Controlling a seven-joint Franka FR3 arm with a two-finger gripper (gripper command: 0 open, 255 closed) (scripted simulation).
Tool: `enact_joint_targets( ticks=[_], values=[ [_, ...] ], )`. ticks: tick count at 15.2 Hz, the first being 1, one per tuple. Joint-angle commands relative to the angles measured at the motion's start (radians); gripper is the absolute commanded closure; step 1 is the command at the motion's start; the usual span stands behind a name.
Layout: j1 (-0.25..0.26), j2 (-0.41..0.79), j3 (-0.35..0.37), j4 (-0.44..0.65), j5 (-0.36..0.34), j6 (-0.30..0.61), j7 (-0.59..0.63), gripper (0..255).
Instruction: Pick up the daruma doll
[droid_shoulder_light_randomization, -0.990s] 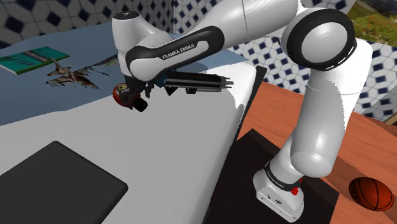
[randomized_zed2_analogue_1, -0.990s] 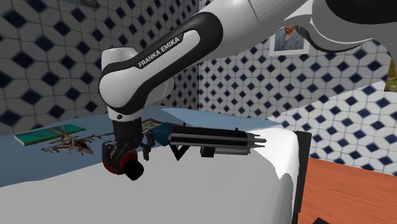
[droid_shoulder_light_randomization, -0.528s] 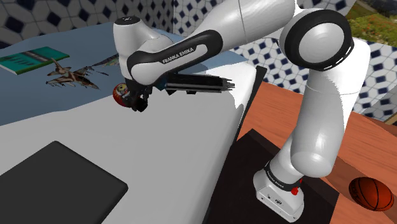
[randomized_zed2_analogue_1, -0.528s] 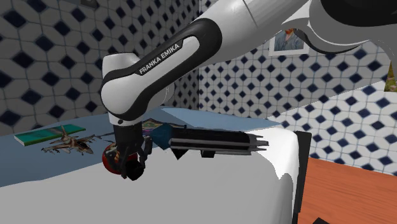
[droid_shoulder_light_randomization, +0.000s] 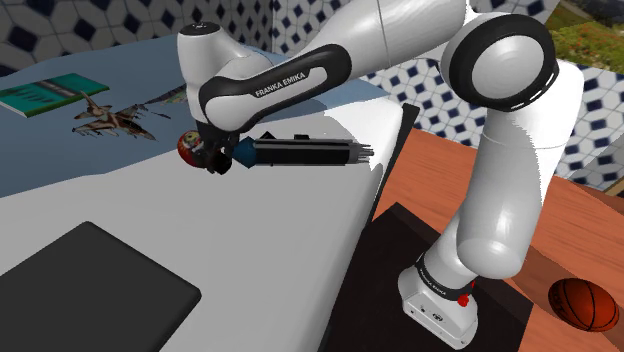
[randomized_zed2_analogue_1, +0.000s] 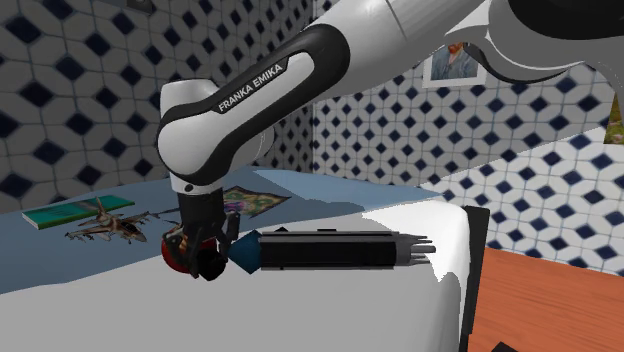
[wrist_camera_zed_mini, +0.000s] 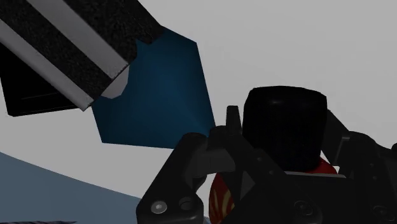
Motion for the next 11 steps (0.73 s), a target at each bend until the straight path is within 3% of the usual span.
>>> enact_joint_targets(
  ticks=[1,11],
  values=[
    [-0.001,-0.009,0.002,0.013,0.005,-0.021,-0.005,255],
    [-0.004,-0.051,0.011,0.093,0.032,-0.138,-0.031,255]
  ],
)
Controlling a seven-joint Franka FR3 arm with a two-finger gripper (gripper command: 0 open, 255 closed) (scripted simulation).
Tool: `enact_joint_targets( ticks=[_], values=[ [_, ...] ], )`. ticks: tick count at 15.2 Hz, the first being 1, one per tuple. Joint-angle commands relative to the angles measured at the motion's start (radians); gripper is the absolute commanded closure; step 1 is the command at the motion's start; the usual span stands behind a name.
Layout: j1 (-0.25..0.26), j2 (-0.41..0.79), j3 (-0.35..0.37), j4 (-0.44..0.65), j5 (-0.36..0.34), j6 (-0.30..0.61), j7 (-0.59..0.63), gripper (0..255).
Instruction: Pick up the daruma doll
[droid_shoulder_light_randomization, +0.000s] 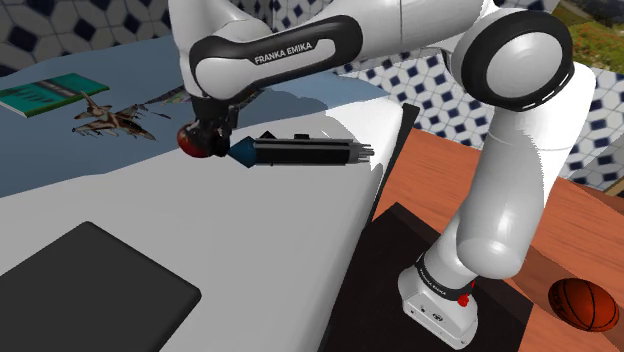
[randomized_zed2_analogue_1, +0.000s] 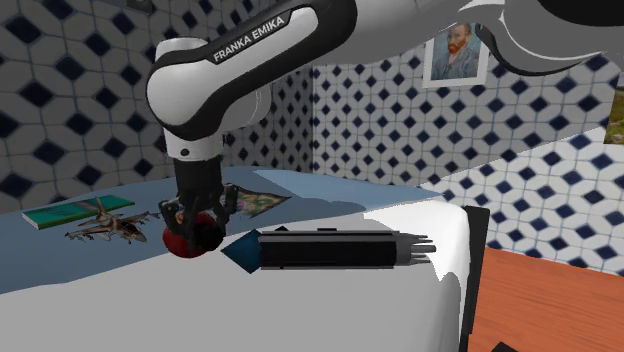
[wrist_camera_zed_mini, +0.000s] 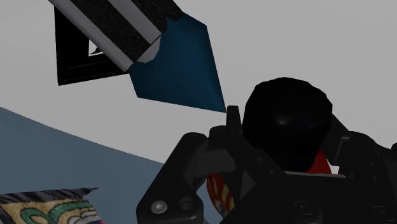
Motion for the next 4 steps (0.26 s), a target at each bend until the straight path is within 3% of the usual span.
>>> enact_joint_targets(
  ticks=[1,4],
  values=[
    [-0.001,-0.011,0.002,0.011,0.005,-0.021,-0.005,255],
    [-0.001,-0.015,0.002,0.022,0.008,-0.035,-0.007,255]
  ],
)
